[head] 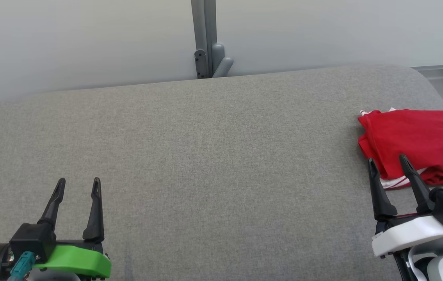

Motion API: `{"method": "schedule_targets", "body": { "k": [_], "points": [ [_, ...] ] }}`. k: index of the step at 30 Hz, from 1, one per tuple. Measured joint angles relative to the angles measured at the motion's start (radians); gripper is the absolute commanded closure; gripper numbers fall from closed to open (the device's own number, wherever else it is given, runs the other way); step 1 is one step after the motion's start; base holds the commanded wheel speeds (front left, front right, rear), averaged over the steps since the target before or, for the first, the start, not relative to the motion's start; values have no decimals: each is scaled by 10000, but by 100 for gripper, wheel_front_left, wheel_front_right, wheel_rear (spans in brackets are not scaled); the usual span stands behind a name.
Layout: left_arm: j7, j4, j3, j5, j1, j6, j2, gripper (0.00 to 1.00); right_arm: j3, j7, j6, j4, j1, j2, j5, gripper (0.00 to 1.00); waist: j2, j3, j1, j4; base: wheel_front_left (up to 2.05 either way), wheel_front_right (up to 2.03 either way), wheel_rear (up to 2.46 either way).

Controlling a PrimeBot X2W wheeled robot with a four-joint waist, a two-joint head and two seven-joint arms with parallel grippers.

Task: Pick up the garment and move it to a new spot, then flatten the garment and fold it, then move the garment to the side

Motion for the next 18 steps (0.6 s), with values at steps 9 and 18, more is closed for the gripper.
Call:
{"method": "schedule_targets", "body": {
  "k": [9,18],
  "points": [
    [2,-38,-52,-25,-3,40,54,0,-17,46,0,-2,4,0,-65,0,0,59,0,26,0,0,0],
    [-10,-44,-115,-29,-4,121,84,0,-136,107,0,-27,38,-6,-360,0,0,51,0,45,0,0,0]
  ]
}}
